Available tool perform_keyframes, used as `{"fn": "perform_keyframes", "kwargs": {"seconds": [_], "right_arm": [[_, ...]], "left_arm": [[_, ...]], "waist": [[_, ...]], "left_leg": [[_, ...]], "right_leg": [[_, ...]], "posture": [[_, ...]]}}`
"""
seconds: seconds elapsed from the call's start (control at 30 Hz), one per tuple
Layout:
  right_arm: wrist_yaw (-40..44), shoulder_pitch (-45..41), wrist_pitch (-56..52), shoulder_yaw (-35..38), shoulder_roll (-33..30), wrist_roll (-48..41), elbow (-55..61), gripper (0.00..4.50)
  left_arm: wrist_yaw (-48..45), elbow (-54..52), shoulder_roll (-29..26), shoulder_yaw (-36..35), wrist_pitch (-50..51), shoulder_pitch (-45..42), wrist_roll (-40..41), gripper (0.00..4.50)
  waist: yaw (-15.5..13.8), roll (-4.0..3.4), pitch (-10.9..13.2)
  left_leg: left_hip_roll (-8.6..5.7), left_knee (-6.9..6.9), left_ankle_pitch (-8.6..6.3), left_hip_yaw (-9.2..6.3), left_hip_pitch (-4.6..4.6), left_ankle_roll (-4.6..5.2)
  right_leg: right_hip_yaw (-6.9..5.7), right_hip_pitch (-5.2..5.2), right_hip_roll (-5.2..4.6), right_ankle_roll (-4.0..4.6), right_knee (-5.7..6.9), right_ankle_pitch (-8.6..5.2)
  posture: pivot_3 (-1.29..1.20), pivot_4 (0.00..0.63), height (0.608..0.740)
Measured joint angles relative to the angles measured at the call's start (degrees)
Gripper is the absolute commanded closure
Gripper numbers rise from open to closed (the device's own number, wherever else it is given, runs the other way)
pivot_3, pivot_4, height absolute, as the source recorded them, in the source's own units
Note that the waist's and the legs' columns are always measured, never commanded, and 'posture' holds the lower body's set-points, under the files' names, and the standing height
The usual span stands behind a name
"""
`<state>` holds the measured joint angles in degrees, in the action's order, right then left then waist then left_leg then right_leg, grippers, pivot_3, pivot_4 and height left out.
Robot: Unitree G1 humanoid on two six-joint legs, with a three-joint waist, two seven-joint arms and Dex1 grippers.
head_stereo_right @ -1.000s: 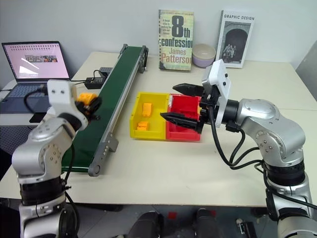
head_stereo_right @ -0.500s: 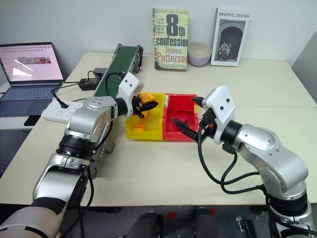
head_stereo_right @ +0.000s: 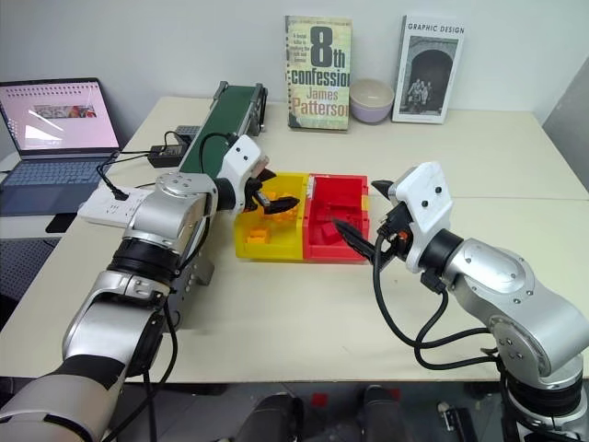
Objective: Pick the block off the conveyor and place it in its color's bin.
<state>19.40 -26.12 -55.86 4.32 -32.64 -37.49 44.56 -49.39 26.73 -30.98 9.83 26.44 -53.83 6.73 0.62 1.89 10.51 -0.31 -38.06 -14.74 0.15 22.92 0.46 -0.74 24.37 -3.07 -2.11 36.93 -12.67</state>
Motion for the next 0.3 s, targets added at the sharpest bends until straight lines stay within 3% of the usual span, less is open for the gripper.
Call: {"fn": "perform_keyframes", "kwargs": {"seconds": [0.1,0.13,0.3], "right_arm": [[5.7,-4.58,3.23,-0.64,-3.13,0.61,-7.6,0.0],[9.61,-6.31,6.34,-1.3,-3.8,1.34,-12.0,0.0],[17.03,-10.12,12.83,-5.28,-4.16,4.9,-22.82,0.0]], "left_arm": [[-3.96,-10.58,-8.57,-4.78,6.36,6.38,3.63,0.05],[-5.43,-18.81,-13.65,-9.06,9.18,12.11,6.12,0.05],[-5.99,-30.26,-18.17,-16.11,13.2,20.78,9.92,0.05]], "waist": [[1.29,-0.06,0.04],[1.61,-0.06,0.04],[0.08,-0.1,0.06]], "left_leg": [[0.03,0.01,0.0,0.0,-0.03,0.0],[0.17,0.06,0.0,0.05,-0.08,0.01],[0.09,0.0,0.01,-0.23,-0.04,-0.01]], "right_leg": [[0.03,0.01,0.01,0.01,0.02,0.0],[0.08,0.0,-0.02,0.01,-0.03,0.0],[-0.06,-0.06,0.03,0.06,0.06,-0.05]], "posture": [[0.0,0.15,0.74],[0.0,0.15,0.74],[0.0,0.15,0.74]]}}
